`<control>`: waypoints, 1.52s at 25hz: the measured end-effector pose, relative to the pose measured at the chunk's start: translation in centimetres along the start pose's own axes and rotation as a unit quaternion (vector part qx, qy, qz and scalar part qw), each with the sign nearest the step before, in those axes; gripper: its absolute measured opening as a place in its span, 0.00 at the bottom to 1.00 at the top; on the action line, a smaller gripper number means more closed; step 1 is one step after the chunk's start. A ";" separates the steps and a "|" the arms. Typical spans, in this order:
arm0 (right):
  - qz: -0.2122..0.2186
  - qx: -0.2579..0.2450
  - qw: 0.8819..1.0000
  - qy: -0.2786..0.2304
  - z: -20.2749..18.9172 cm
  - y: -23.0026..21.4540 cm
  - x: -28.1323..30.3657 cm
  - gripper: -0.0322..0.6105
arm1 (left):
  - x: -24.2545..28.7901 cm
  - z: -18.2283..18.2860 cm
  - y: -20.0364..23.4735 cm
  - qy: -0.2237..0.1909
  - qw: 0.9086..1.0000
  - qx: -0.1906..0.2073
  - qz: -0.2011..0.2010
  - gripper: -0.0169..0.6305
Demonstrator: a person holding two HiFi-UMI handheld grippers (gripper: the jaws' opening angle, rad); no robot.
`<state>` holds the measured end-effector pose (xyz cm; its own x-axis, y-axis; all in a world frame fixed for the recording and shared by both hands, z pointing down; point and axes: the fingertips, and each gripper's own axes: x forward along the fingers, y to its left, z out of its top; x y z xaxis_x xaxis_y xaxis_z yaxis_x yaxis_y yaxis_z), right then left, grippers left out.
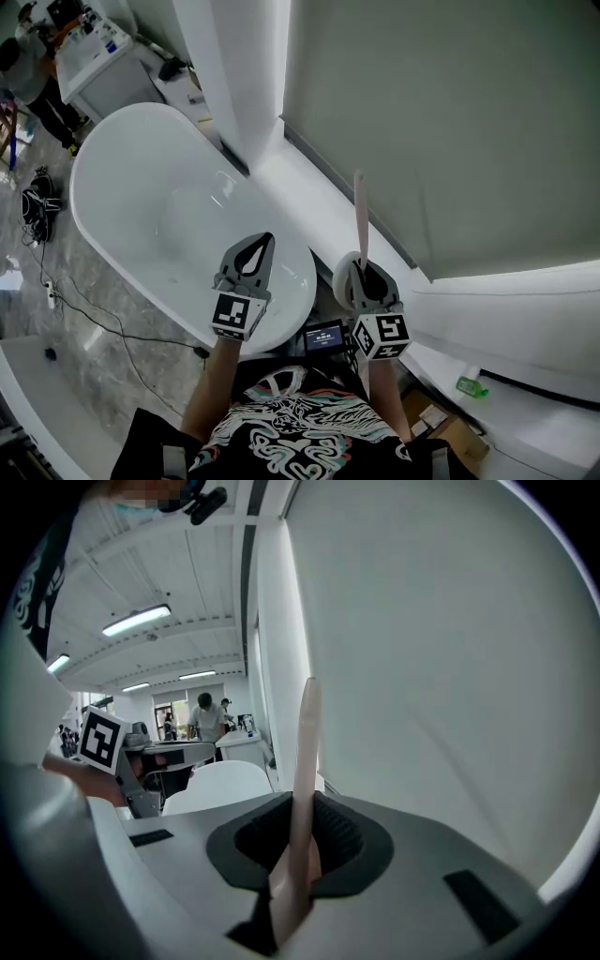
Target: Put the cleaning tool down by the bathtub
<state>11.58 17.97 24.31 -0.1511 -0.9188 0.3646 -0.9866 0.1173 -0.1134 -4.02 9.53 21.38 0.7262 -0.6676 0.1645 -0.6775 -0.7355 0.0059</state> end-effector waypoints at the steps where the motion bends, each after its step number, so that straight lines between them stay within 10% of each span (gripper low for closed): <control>1: 0.000 -0.010 1.000 -0.004 0.6 -0.1 0.9 0.16 | 0.5 0.1 0.7 0.000 1.000 -0.001 0.005 0.05; 17: 0.131 -0.076 0.988 -0.010 8.1 -1.3 18.1 0.16 | 10.3 4.0 10.7 -0.017 0.991 -0.032 0.126 0.05; 38: 0.145 -0.089 0.984 0.054 -0.7 -6.9 26.1 0.16 | 15.1 -6.5 10.9 0.050 0.983 -0.050 0.172 0.05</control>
<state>14.44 -6.61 35.24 -0.4242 -0.7929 0.4374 -0.8946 0.4419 -0.0665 -1.21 -7.80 30.37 0.4405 -0.8560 0.2708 -0.8926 -0.4499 0.0297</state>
